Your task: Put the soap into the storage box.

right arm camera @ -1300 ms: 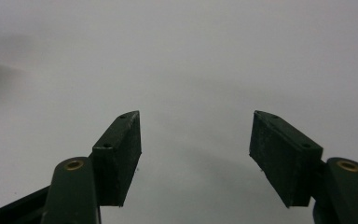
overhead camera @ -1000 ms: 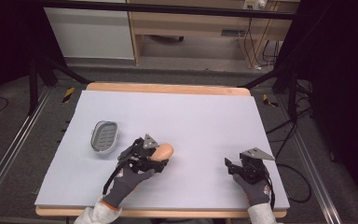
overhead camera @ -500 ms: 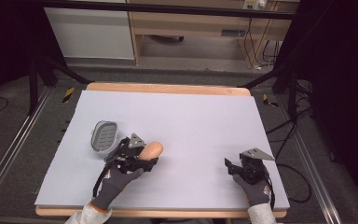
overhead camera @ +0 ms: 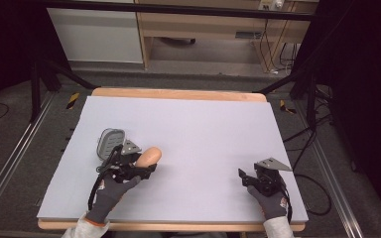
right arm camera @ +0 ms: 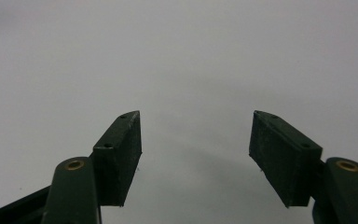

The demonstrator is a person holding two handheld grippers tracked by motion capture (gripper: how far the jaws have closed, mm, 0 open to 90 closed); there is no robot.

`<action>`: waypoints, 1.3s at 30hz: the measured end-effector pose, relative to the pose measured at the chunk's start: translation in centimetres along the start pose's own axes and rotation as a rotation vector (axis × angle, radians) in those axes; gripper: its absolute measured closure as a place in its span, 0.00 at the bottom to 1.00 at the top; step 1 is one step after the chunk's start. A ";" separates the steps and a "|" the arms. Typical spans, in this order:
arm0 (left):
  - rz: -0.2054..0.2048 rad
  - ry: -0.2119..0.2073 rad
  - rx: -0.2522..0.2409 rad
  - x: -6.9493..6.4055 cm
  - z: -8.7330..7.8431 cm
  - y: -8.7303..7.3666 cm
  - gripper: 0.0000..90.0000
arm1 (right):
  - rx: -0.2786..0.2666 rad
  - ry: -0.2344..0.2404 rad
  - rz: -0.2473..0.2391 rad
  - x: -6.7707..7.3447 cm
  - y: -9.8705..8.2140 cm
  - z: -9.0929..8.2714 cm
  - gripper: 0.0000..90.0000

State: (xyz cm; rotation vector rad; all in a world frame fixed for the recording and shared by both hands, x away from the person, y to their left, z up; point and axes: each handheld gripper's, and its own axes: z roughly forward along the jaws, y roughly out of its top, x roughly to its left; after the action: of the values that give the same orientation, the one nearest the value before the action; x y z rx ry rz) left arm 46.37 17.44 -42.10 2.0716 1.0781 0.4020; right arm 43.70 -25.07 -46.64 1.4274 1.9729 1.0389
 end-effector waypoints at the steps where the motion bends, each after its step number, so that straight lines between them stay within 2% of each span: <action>1: -0.003 0.001 -0.001 0.1 0.0 0.0 0.35 | -0.001 -0.004 -0.003 0.0 0.0 0.0 0.38; 15: -0.054 0.027 -0.050 2.0 -2.0 0.4 0.35 | 0.001 -0.001 -0.021 0.2 -0.1 0.1 0.38; 18: -0.064 0.033 -0.059 2.5 -2.5 0.4 0.35 | 0.006 0.008 -0.007 0.3 0.0 0.1 0.38; 26: -0.092 0.057 -0.078 3.8 -3.5 0.5 0.35 | 0.006 0.009 -0.007 0.3 0.0 0.1 0.38; 39: -0.151 0.110 -0.097 6.3 -4.0 0.4 0.35 | 0.009 0.008 -0.011 0.3 0.0 0.2 0.38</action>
State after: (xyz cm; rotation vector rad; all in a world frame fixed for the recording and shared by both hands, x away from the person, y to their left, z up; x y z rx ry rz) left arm 48.02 24.29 -39.53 1.8875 1.2464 0.4866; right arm 43.72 -24.71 -46.71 1.4177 1.9916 1.0341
